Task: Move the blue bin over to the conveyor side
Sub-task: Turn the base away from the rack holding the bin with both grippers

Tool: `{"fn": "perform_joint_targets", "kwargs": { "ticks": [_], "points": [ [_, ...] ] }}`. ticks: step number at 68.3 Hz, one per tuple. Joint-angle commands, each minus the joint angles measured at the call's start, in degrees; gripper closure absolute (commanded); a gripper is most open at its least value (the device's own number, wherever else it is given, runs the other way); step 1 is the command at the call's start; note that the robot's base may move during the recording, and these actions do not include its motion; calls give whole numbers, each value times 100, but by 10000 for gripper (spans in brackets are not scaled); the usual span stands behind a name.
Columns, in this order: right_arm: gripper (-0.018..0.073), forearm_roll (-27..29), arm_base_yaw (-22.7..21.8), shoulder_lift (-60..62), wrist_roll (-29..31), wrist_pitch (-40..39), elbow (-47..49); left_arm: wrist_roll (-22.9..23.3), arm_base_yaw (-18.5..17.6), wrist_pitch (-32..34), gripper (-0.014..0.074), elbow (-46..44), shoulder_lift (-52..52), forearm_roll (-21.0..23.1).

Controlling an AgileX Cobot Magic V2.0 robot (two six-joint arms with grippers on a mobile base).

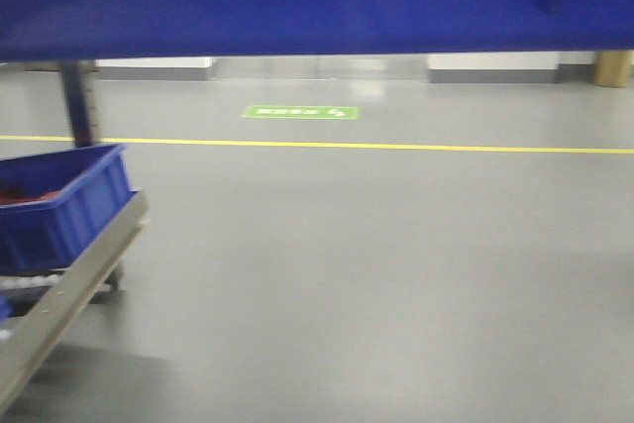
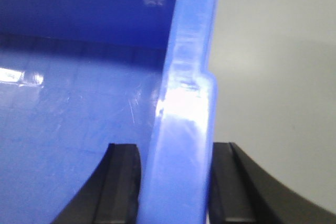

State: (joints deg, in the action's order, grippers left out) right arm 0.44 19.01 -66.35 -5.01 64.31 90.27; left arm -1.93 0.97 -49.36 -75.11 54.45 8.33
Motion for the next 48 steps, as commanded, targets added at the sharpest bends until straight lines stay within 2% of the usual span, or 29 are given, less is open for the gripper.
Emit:
{"fn": "perform_joint_targets", "kwargs": {
  "ticks": [1, 48],
  "points": [
    [638, -44, 8, 144, 126, -608, 88, -103, -24, 667, 596, -99, -123, 183],
    [638, -44, 8, 144, 126, -608, 88, -103, -24, 667, 596, -99, -123, 183]
  ]
}}
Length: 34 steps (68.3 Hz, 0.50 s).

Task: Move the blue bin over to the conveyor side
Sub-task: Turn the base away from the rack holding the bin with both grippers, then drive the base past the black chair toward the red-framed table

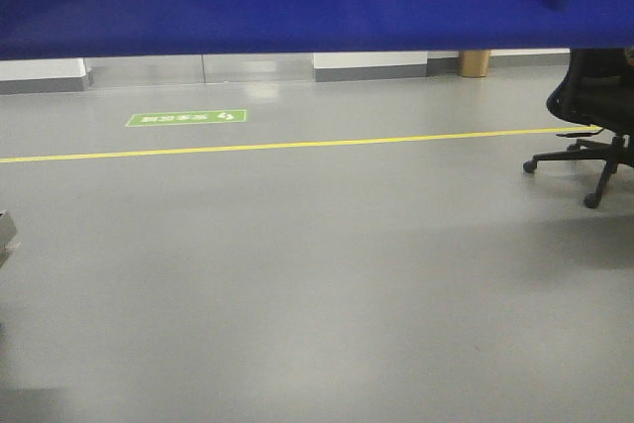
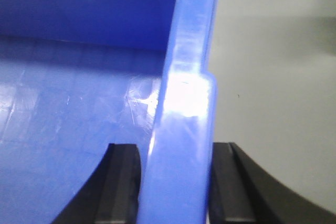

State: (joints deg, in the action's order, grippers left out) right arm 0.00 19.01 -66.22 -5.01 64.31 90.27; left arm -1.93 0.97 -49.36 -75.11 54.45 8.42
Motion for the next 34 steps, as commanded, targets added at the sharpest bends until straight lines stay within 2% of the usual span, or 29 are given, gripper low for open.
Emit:
{"fn": "perform_joint_targets", "kwargs": {
  "ticks": [1, 34],
  "points": [
    [638, 0, 8, 131, 126, -608, 88, -103, -24, 667, 596, -99, -123, 173],
    [638, 0, 8, 131, 126, -608, 88, -103, -24, 667, 596, -99, -123, 173]
  ]
}}
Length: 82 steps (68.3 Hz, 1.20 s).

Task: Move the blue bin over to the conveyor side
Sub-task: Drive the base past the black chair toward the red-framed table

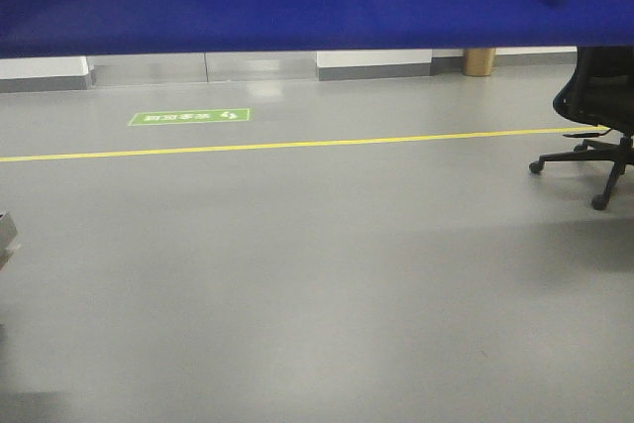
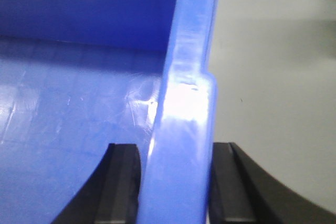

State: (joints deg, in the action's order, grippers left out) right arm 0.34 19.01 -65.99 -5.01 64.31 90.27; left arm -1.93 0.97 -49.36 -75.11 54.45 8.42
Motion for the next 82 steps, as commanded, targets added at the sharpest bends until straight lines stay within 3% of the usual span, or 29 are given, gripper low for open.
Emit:
{"fn": "perform_joint_targets", "kwargs": {
  "ticks": [1, 82],
  "points": [
    [638, -34, 8, 108, 126, -608, 88, -103, -24, 667, 596, -99, -123, 173],
    [638, -34, 8, 108, 126, -608, 88, -103, -24, 667, 596, -99, -123, 173]
  ]
}}
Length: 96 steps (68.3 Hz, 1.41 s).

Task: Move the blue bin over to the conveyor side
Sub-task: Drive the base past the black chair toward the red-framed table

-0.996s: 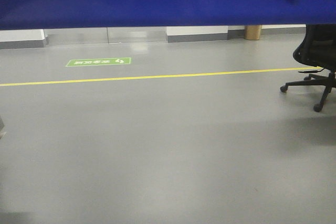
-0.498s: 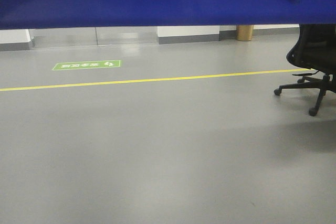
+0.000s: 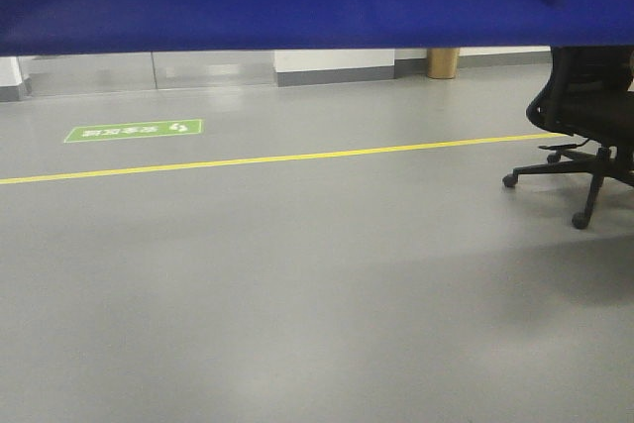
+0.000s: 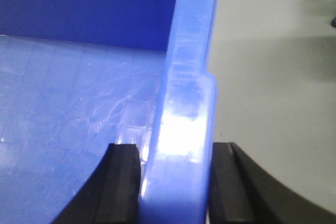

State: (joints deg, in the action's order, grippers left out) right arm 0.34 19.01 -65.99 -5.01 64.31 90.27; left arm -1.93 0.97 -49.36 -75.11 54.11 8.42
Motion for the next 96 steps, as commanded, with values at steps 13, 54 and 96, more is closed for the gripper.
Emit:
{"fn": "perform_joint_targets", "kwargs": {
  "ticks": [13, 54, 96],
  "points": [
    [638, -34, 8, 108, 126, -608, 88, -103, -24, 667, 596, -99, -89, 173],
    [638, -34, 8, 108, 126, -608, 88, -103, -24, 667, 596, -99, -89, 173],
    [638, -34, 8, 108, 126, -618, 88, -103, -24, 667, 596, -99, -84, 150]
  ]
}}
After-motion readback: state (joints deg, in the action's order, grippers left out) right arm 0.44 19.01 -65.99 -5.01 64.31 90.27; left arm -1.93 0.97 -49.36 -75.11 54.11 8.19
